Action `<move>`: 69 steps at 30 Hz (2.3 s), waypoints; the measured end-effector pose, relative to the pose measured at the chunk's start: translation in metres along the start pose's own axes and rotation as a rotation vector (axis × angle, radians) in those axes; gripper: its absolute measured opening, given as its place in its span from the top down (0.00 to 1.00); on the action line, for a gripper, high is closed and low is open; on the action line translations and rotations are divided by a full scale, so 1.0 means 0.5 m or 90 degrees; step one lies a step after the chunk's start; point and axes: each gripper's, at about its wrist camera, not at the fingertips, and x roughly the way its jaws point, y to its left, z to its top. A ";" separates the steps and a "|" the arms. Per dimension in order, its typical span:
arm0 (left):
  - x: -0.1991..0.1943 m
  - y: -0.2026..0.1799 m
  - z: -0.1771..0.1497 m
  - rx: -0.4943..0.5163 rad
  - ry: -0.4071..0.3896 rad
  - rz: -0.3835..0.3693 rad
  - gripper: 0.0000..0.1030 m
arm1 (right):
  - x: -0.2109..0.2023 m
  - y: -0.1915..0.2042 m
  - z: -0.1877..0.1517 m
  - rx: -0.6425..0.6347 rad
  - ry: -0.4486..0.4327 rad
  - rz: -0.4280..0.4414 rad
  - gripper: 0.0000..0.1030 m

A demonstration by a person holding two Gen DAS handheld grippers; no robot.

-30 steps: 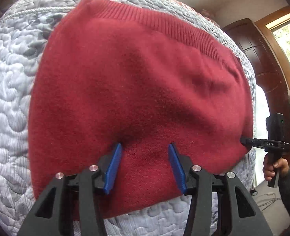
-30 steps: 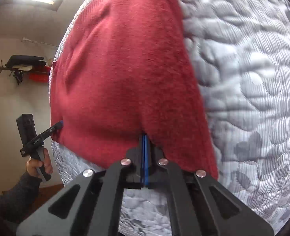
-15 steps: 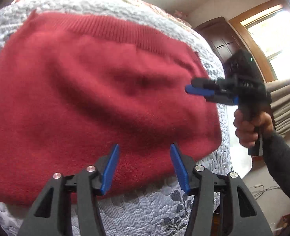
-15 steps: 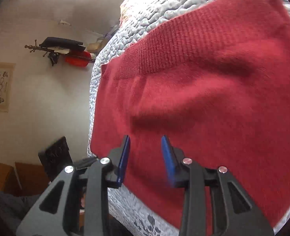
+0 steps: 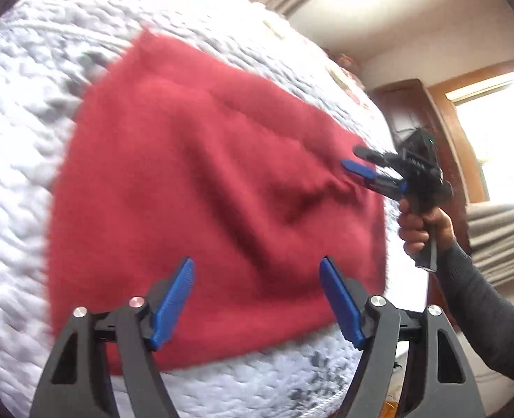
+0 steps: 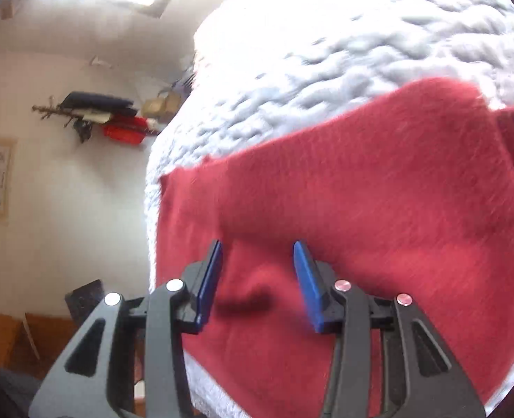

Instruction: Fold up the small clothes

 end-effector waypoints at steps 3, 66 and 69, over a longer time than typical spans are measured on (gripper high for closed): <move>-0.030 0.055 0.061 -0.026 -0.016 0.022 0.28 | 0.010 -0.039 0.010 0.033 0.002 -0.018 0.90; 0.098 0.338 0.284 -0.196 0.276 -0.119 0.80 | 0.504 0.550 -0.394 -0.553 -0.107 -0.458 0.72; 0.090 0.322 0.284 -0.197 0.273 -0.111 0.81 | 0.489 0.549 -0.396 -0.541 -0.115 -0.447 0.73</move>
